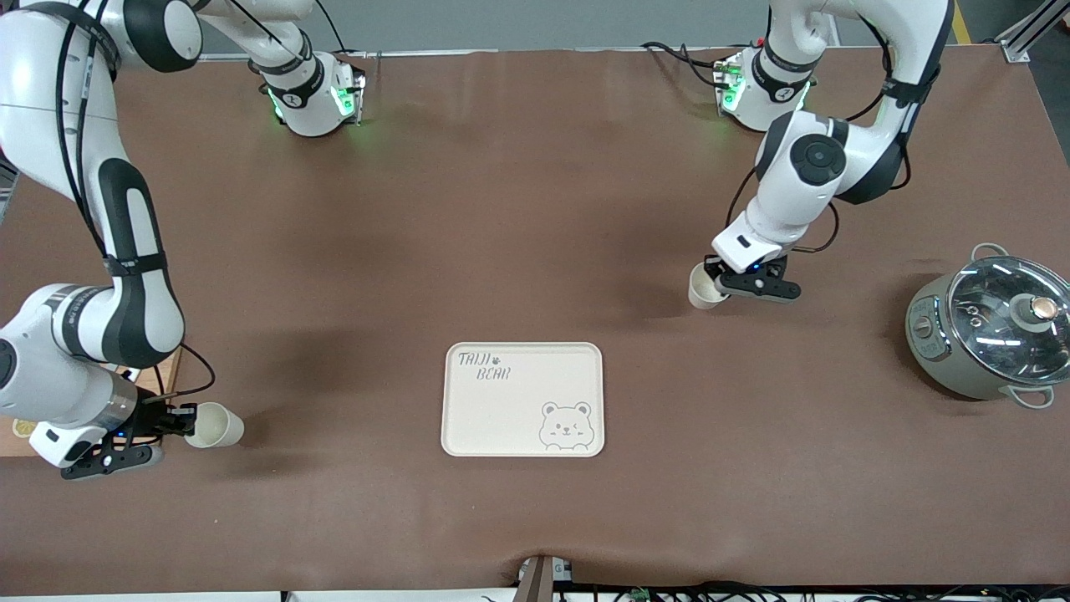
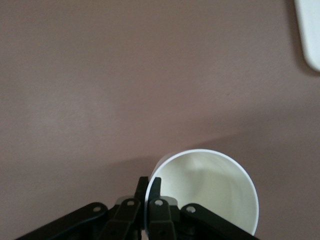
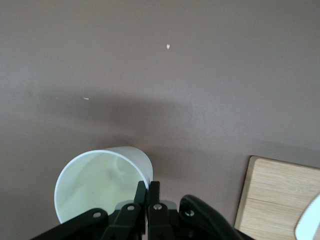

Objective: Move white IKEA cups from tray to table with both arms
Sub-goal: 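Carry the cup toward the cutting board while the left gripper carries toward the pot, then set the cup beside the cutting board and open the right gripper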

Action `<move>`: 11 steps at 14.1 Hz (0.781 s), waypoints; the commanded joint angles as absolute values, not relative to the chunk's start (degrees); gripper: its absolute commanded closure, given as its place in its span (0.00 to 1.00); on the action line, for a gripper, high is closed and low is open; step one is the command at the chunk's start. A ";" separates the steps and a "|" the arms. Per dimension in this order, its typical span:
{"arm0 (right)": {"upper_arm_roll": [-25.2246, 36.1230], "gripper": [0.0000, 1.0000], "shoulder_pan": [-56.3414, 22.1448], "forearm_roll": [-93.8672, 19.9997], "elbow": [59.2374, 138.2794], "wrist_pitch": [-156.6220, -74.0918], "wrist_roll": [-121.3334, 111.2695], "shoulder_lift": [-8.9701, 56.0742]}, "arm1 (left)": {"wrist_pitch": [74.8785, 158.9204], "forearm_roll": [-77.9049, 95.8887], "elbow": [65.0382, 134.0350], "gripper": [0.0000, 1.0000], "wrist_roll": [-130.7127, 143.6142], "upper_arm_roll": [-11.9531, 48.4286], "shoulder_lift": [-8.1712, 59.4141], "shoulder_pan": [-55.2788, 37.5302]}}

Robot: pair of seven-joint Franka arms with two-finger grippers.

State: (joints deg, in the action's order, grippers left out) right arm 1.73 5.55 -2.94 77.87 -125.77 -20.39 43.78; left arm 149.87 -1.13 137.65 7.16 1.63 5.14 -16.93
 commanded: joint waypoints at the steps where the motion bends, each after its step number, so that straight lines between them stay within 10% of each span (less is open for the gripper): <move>1: 0.62 1.00 6.77 -2.55 77.52 -125.86 -20.83 45.08 | 150.82 -0.26 141.94 1.00 2.47 2.55 2.37 -13.37; 3: 0.62 1.00 6.68 -2.64 77.52 -125.77 -20.74 45.70 | 150.82 -0.26 142.64 1.00 0.01 2.55 2.37 -11.44; 8: 0.53 0.00 6.77 -2.81 77.52 -125.68 -20.48 46.05 | 150.82 3.42 143.09 1.00 -4.30 2.55 2.81 -9.93; 11: 0.53 0.00 6.59 -2.73 77.43 -125.60 -20.65 45.53 | 151.52 5.88 143.00 1.00 -6.41 2.55 3.51 -10.02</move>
State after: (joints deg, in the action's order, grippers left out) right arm 1.69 5.64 -2.98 77.83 -125.85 -20.37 45.85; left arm 150.00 3.32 142.09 -3.93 1.81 4.03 -10.53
